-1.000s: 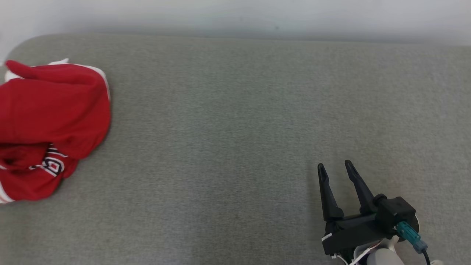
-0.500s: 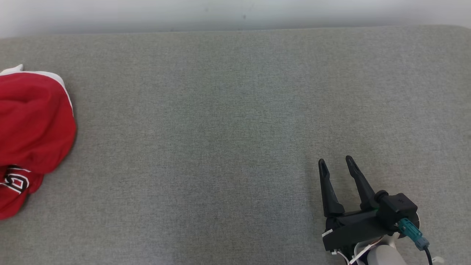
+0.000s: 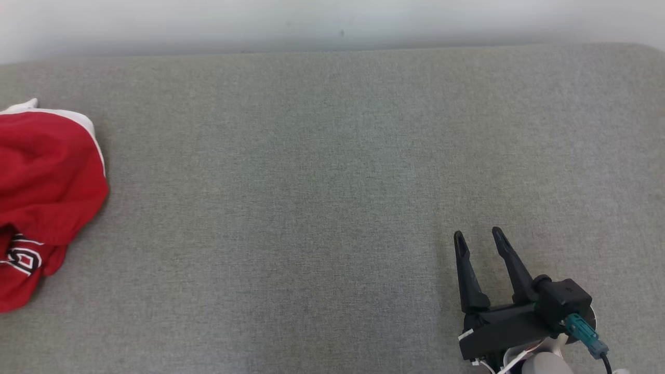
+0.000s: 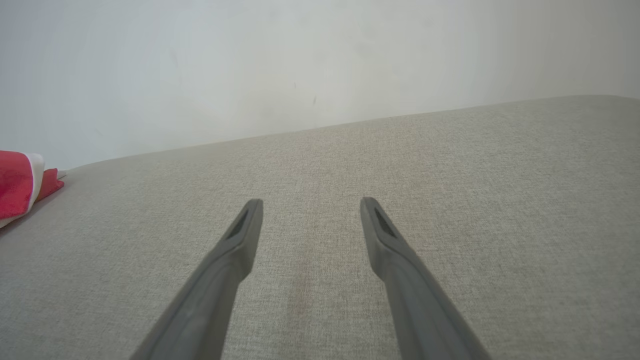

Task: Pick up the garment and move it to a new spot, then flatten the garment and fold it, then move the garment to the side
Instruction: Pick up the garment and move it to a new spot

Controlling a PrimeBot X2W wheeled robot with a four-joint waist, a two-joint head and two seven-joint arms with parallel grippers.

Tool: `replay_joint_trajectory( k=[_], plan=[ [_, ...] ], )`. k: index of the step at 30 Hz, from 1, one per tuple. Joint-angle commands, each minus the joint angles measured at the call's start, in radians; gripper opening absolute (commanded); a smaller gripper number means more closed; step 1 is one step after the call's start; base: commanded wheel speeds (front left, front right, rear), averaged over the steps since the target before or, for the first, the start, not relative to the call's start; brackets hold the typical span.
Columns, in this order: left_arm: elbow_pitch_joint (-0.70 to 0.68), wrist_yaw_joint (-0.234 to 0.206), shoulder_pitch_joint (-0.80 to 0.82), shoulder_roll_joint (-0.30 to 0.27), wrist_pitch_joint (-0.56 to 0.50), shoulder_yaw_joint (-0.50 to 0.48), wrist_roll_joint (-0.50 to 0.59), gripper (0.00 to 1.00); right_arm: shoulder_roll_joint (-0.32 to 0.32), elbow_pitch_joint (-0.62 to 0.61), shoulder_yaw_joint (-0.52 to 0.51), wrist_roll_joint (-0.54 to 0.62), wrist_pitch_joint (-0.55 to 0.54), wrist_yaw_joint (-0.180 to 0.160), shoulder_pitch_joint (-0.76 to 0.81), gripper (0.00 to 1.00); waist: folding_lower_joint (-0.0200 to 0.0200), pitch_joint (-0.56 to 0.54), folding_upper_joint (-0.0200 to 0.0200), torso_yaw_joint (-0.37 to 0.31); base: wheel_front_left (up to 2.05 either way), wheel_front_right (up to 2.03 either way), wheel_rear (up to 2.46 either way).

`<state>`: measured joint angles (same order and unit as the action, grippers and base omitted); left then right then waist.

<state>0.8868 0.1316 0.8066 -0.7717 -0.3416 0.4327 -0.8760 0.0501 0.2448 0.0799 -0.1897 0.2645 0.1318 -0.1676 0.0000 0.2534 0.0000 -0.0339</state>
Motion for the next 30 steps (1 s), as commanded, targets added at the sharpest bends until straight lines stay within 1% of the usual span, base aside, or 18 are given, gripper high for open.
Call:
replay_joint_trajectory(
  k=[1, 3, 7, 12, 17, 23, 27, 28, 30],
  plan=[
    [0.006, -0.002, 0.022, 0.002, 0.037, 0.008, 0.001, 0.00, 0.000, 0.004, -0.004, 0.006, 0.002, -0.002, 0.011, 1.00, 0.0000, -0.019, 0.0000, 0.016, 0.00, 0.00, 0.00],
    [0.009, -0.002, 0.048, -0.001, 0.099, 0.010, 0.012, 0.00, 0.000, 0.009, -0.001, 0.007, 0.002, -0.002, 0.018, 1.00, 0.0000, -0.034, 0.0000, 0.026, 0.00, 0.00, 0.00],
    [0.003, -0.002, 0.091, 0.011, 0.203, 0.032, 0.037, 0.00, 0.001, 0.016, 0.000, 0.001, 0.002, -0.002, 0.032, 1.00, 0.0000, -0.068, 0.0000, 0.046, 0.00, 0.00, 0.00],
    [-0.043, -0.002, 0.165, 0.013, 0.323, 0.061, 0.064, 0.00, 0.000, 0.023, 0.006, -0.010, 0.002, -0.002, 0.048, 1.00, 0.0000, -0.108, 0.0000, 0.061, 0.00, 0.00, 0.00],
    [-0.101, -0.002, 0.239, 0.024, 0.406, 0.083, 0.088, 0.00, 0.000, 0.026, 0.013, -0.023, 0.002, -0.002, 0.055, 1.00, 0.0000, -0.131, 0.0000, 0.055, 0.00, 0.00, 0.00],
    [-0.211, -0.002, 0.301, 0.051, 0.446, 0.099, 0.095, 0.00, 0.000, 0.029, 0.017, -0.037, 0.002, -0.002, 0.068, 1.00, 0.0000, -0.136, 0.0000, 0.016, 0.00, 0.00, 0.00],
    [-0.304, -0.009, 0.319, 0.078, 0.431, 0.108, 0.092, 0.00, 0.000, 0.027, 0.020, -0.044, 0.002, -0.002, 0.066, 1.00, 0.0000, -0.132, 0.0000, -0.032, 0.00, 0.00, 0.00],
    [-0.304, -0.009, 0.319, 0.078, 0.431, 0.108, 0.092, 0.00, 0.000, 0.027, 0.020, -0.044, 0.002, -0.002, 0.066, 1.00, 0.0000, -0.132, 0.0000, -0.032, 0.00, 0.00, 0.00],
    [-0.357, -0.019, 0.321, 0.094, 0.421, 0.116, 0.090, 0.00, 0.000, 0.025, 0.017, -0.045, 0.002, -0.002, 0.066, 1.00, 0.0000, -0.129, 0.0000, -0.058, 0.00, 0.00, 0.00]
  ],
)
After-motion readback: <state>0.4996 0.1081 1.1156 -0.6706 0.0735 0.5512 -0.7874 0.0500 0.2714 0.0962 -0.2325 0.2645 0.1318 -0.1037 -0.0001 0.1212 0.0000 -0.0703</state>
